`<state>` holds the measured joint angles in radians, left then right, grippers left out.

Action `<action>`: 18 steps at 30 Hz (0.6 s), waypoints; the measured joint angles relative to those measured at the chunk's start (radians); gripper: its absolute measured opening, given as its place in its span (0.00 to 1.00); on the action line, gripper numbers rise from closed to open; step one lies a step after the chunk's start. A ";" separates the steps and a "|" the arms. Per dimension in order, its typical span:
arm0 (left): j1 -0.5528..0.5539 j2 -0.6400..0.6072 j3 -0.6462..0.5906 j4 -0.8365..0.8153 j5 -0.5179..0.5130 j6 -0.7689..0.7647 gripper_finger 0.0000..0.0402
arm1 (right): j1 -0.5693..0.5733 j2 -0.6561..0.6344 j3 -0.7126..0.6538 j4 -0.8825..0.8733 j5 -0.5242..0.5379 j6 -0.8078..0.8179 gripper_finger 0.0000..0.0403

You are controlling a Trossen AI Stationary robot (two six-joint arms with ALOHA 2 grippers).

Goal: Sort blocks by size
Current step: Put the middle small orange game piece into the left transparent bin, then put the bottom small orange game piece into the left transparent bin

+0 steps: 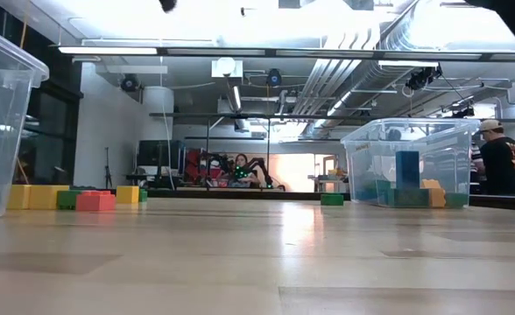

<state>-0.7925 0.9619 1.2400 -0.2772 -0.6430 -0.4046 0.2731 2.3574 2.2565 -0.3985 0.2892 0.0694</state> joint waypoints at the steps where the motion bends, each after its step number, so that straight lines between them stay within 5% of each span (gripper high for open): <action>1: 0.000 0.000 0.000 0.000 0.000 0.000 0.00 | -0.004 -0.002 0.000 0.071 -0.035 0.000 0.23; 10: 0.000 0.000 0.000 -0.005 0.000 -0.004 0.00 | 0.005 0.129 -0.003 0.501 -0.121 0.110 0.32; 18: 0.000 0.000 0.000 -0.007 -0.010 -0.005 0.00 | 0.021 0.140 -0.003 0.471 -0.143 0.105 0.52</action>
<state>-0.7925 0.9619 1.2400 -0.2837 -0.6528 -0.4099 0.2946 2.4978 2.2539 0.0723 0.1460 0.1747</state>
